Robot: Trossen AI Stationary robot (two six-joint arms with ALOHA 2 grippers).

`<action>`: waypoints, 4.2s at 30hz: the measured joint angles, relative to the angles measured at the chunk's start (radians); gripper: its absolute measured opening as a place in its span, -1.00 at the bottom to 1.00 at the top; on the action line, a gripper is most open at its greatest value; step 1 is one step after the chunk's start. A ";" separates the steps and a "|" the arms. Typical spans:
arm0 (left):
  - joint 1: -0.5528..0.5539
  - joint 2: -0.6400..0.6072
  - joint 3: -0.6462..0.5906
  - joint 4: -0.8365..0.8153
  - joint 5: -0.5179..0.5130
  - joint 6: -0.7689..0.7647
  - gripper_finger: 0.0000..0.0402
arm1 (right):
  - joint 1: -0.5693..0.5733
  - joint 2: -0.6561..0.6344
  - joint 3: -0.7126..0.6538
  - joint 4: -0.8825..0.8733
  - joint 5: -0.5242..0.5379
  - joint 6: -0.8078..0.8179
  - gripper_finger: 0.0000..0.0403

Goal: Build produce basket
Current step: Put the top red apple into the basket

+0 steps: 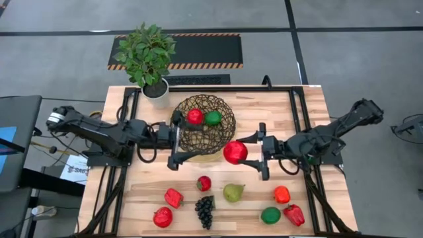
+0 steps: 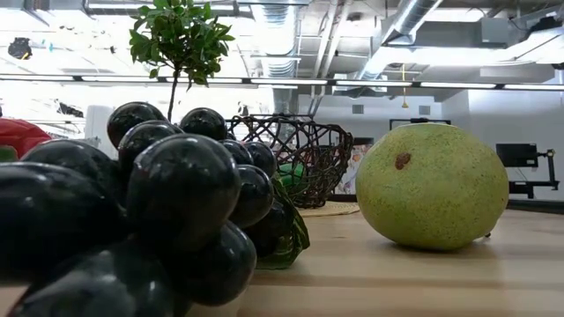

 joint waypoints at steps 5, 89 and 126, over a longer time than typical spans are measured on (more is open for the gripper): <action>0.035 -0.002 -0.139 0.236 0.067 -0.071 0.78 | -0.023 0.021 0.000 0.125 -0.004 -0.093 0.55; 0.068 0.210 -0.043 0.278 0.196 -0.123 0.68 | -0.169 0.189 0.001 0.423 -0.232 -0.140 0.55; 0.069 0.215 -0.042 0.253 0.194 -0.156 0.66 | -0.158 0.155 0.000 0.342 -0.223 -0.151 0.85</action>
